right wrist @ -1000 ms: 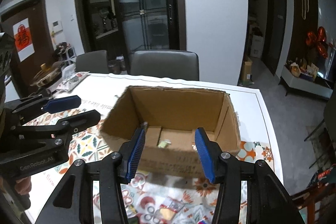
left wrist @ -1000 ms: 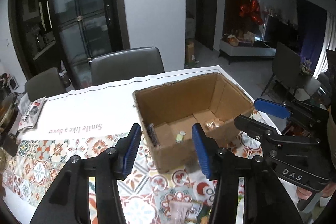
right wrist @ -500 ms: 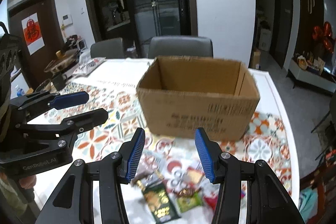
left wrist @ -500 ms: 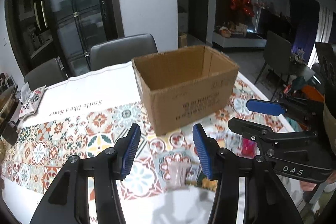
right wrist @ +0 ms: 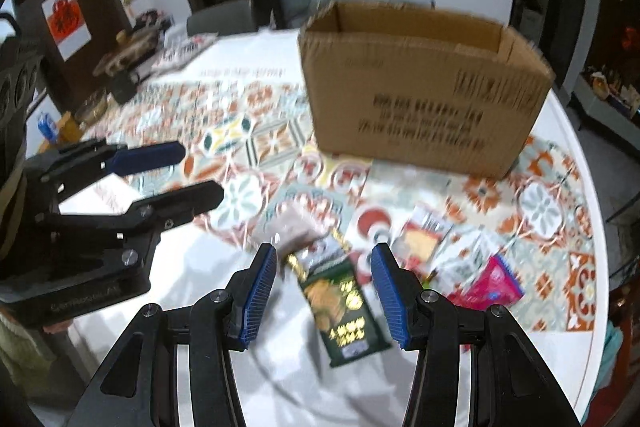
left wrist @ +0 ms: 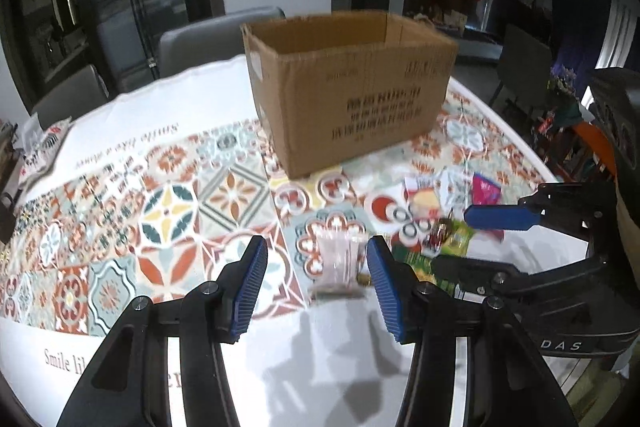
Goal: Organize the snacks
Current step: 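Move both tools back from the box toward the remaining snacks, then grasp the white packet with left tool while right tool grasps green cracker pack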
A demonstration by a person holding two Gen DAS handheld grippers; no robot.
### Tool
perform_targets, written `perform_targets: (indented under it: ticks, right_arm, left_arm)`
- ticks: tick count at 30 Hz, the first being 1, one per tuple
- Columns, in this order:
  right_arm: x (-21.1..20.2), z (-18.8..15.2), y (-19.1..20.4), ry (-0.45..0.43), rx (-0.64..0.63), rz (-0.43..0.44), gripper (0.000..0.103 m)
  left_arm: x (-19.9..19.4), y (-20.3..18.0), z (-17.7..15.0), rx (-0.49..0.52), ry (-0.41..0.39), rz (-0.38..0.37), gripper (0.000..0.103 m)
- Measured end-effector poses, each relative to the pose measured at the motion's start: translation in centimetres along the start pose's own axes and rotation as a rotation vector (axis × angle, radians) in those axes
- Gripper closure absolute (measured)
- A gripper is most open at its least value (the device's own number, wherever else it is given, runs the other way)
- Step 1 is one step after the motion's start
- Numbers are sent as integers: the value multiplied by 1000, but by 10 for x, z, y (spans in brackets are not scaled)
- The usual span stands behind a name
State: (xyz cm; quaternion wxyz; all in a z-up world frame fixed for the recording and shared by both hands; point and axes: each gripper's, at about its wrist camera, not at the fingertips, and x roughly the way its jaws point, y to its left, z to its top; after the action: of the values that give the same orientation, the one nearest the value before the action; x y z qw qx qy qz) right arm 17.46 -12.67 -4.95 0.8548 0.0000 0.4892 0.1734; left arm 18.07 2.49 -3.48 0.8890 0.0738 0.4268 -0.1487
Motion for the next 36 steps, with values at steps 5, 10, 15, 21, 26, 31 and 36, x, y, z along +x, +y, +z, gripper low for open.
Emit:
perform_targets:
  ticks: [5,10,15,21,26,31,36]
  right_arm:
    - [24,-17,-3,108,3,23,53]
    - [40,-27,-5,172,-14,20,52]
    - [50,-31,-3,197,-38,13,53]
    - [61,-31,-2,204,-51,6,52]
    - [65,-28,-3,199,-51,2,52]
    - [71,-25,-2,191,-61,-14,52]
    - [75,-21,-4,184,-53,-28,52]
  left_arm:
    - [17,-3,-17,13,53,-15,52]
    - [33,-4,-25,21,86,-35,52]
    - [50,-2,-26,11,115,-67,52]
    - [65,-2,-23,3,130,-95,52]
    - [82,-3,-19,-1,154,-102,52]
    - [97,-1,-17,-28,174,-103,52]
    - [106,3,-16,-57,194,-109,68]
